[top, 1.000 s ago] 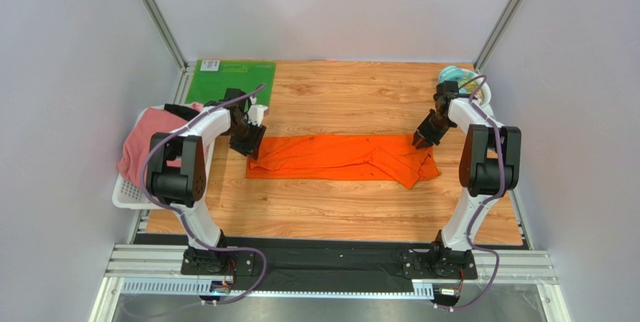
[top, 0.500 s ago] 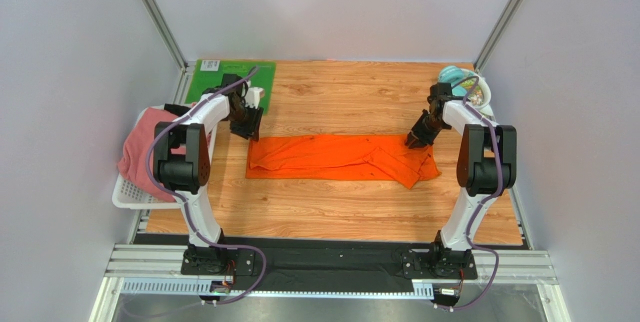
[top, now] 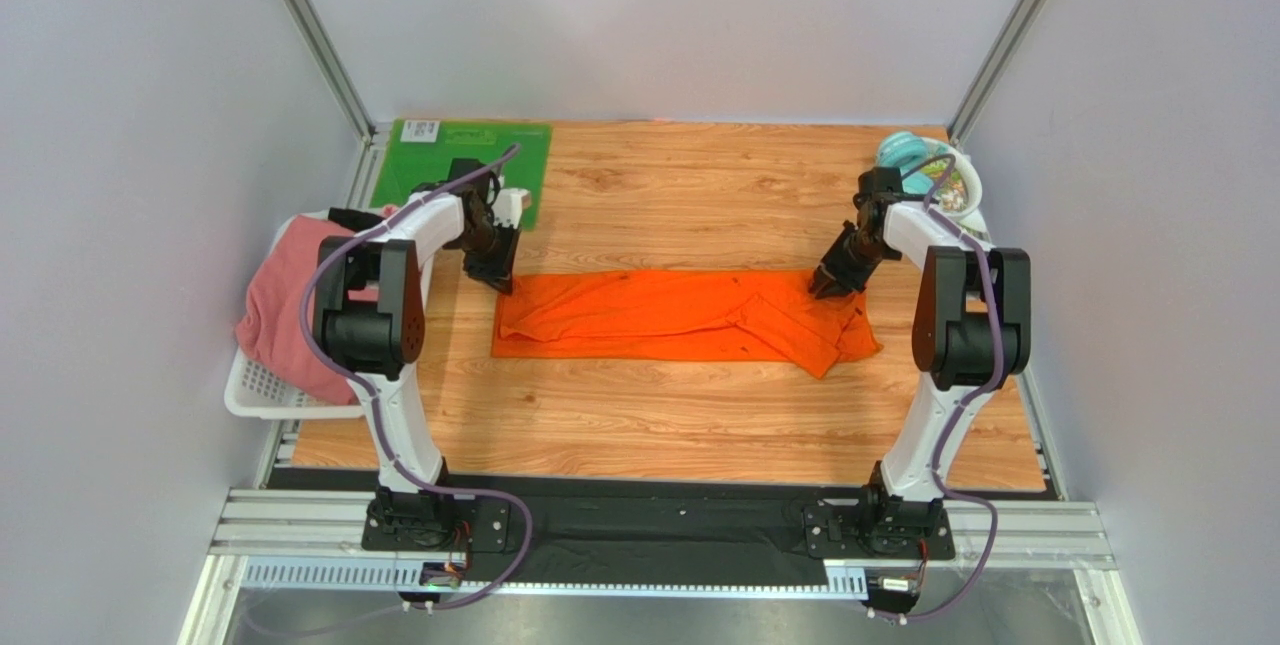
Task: Fold and stack the t-shirts
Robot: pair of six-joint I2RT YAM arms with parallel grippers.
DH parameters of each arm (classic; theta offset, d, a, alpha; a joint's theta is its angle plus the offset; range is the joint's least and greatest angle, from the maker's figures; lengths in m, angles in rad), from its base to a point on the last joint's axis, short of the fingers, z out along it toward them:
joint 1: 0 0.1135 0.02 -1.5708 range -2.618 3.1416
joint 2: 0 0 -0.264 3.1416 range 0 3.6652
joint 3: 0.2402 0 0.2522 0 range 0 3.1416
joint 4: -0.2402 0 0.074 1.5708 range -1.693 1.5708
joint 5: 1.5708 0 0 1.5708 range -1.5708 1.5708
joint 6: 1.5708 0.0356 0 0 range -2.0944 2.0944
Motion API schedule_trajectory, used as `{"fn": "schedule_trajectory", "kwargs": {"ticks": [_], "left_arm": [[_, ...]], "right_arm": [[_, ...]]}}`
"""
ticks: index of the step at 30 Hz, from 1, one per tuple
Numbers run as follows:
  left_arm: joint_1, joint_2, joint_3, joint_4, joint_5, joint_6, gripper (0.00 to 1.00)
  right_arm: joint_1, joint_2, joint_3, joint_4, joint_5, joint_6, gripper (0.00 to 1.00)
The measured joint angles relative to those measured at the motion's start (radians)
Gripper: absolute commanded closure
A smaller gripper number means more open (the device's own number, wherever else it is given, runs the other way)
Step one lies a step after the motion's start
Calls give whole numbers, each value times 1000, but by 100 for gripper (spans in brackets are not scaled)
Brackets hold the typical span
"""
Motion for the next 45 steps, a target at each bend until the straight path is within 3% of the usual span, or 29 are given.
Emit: {"fn": "schedule_trajectory", "kwargs": {"ticks": [1,19,34,36,37,39,40,41,43,45], "left_arm": [[0,3,2,0,1,-1,100],[0,3,70,-14,-33,6,100],[4,-16,25,61,-124,21,98],[4,-16,25,62,-129,22,91],[4,-16,25,62,-133,24,79],[4,-16,26,61,-146,36,62],[4,-16,26,61,-158,45,45],[5,-19,26,61,-169,52,38],[9,-33,25,58,-188,63,24],[11,-65,24,53,-203,75,18]], "right_arm": [[0,0,0,0,0,0,79],[0,30,11,-1,-10,-3,80],[0,31,11,0,-13,-3,80],[0,32,11,1,-17,-3,80],[0,32,11,2,-19,-3,80],[0,32,11,3,-21,-3,80],[0,33,11,3,-21,-3,80],[0,33,11,3,-21,-3,80],[0,34,13,1,-21,-3,80],[0,39,20,-3,-23,-3,80]]}}
